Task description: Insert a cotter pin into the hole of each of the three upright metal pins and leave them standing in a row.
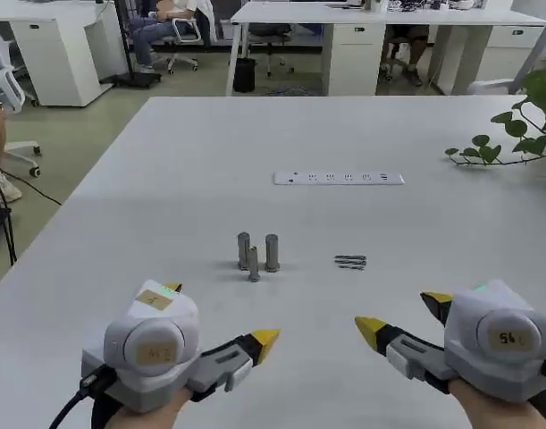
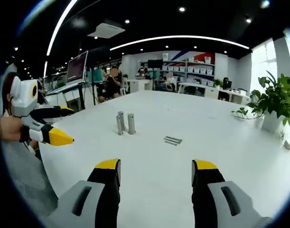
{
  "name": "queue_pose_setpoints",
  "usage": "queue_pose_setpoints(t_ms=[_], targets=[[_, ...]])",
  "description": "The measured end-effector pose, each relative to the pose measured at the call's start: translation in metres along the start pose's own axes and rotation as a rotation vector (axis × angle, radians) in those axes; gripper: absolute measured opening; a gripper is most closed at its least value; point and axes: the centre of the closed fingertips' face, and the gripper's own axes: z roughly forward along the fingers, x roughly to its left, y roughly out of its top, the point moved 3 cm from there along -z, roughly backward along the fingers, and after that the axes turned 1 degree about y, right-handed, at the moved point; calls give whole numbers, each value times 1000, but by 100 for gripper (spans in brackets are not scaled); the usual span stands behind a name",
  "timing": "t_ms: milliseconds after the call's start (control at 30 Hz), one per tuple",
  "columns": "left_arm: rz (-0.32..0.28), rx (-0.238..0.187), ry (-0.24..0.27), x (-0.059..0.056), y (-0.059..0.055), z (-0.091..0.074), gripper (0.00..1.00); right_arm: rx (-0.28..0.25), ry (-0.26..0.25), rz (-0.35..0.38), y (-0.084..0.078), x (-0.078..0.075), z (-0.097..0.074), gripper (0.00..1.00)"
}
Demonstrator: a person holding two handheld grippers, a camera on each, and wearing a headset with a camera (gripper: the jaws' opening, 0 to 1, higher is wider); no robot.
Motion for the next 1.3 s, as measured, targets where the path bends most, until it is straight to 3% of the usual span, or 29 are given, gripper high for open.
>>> queue_pose_setpoints(t_ms=[233,600,1300], targets=[[1,0,10,2,0,1,91,12,-9,17,-2,-2,0,62],[6,10,14,2,-1,1,94,11,-24,17,-2,-4,0,69],[13,18,23,4,-1,0,91,5,-35,14,-1,-6,1,76]])
